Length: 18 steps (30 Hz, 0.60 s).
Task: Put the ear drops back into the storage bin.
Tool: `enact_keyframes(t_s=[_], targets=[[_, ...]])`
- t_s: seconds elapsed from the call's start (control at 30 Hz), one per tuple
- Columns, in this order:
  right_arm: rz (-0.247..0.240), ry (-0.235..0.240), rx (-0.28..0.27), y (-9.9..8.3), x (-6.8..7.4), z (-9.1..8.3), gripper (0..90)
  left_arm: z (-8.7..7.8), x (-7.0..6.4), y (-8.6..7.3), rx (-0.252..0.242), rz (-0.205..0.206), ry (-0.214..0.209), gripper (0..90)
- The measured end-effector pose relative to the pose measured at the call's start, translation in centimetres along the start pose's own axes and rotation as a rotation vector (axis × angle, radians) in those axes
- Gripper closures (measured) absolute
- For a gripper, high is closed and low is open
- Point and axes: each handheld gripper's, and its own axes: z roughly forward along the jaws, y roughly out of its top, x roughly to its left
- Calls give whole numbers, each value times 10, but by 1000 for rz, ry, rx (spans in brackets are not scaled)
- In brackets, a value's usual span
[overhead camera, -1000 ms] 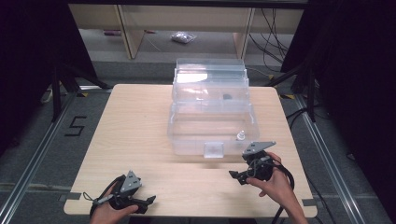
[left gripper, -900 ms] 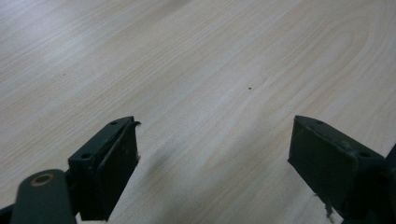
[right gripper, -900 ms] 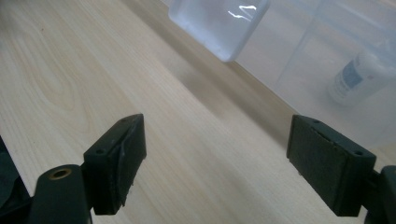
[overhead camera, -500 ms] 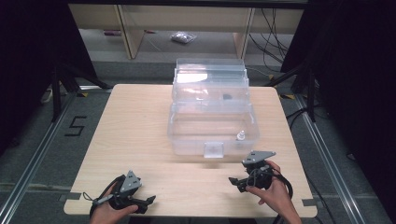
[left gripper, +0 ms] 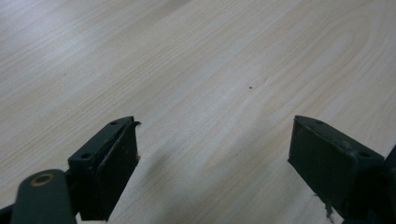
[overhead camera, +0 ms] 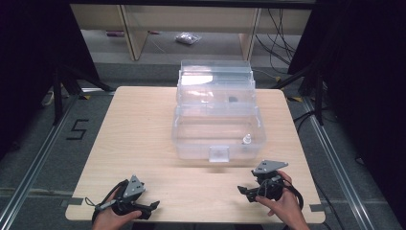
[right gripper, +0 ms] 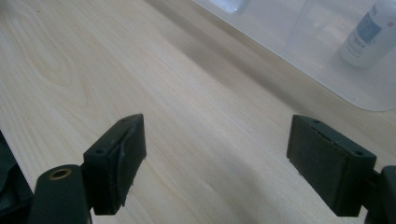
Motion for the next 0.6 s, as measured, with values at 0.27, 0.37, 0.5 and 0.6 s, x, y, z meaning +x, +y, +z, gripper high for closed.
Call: enact_keyframes(t_s=[0.27, 0.37, 0.5, 0.6], targets=[[19, 3, 13, -7, 2, -3, 205, -2, 2, 0, 26, 28, -7, 151], [32, 3, -6, -10, 3, -3, 205, 0, 0, 0, 2, 5, 2, 151], [26, -3, 9, -13, 3, -5, 203, 0, 0, 0, 3, 6, 1, 151], [50, -9, 2, -14, 4, -7, 202, 0, 1, 0, 3, 5, 2, 151]])
